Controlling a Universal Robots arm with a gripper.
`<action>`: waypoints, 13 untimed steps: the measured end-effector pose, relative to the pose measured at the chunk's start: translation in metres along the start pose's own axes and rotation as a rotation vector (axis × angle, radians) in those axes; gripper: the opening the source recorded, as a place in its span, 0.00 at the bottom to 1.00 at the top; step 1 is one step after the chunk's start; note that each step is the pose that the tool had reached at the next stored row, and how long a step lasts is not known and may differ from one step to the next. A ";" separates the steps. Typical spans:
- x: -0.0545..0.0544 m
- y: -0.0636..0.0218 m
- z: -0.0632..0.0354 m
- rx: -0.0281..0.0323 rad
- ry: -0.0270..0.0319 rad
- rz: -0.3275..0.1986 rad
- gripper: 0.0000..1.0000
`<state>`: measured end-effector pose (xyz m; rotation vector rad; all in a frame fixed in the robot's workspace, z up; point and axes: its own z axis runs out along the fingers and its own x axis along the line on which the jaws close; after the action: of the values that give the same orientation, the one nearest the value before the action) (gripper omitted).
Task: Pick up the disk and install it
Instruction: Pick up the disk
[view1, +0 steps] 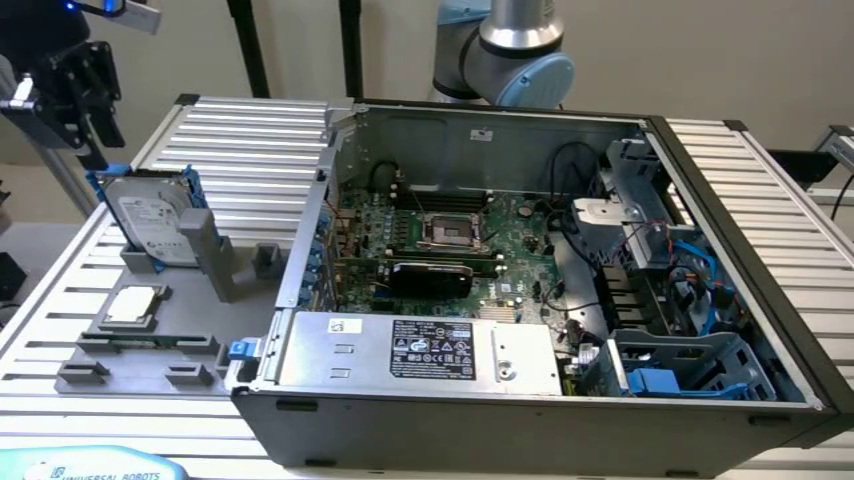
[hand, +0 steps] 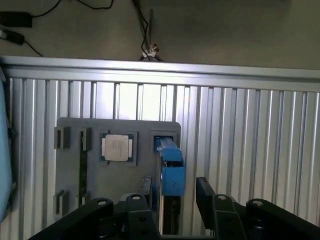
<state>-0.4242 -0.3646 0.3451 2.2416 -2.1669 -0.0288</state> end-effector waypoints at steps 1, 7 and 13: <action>0.000 -0.0001 0.0018 0.0001 -0.0001 0.000 0.48; 0.000 -0.0003 0.0110 0.0003 -0.0026 0.000 0.48; 0.000 -0.0007 0.0175 0.0006 -0.0067 0.000 0.48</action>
<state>-0.4240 -0.3646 0.3276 2.2447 -2.1709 -0.0356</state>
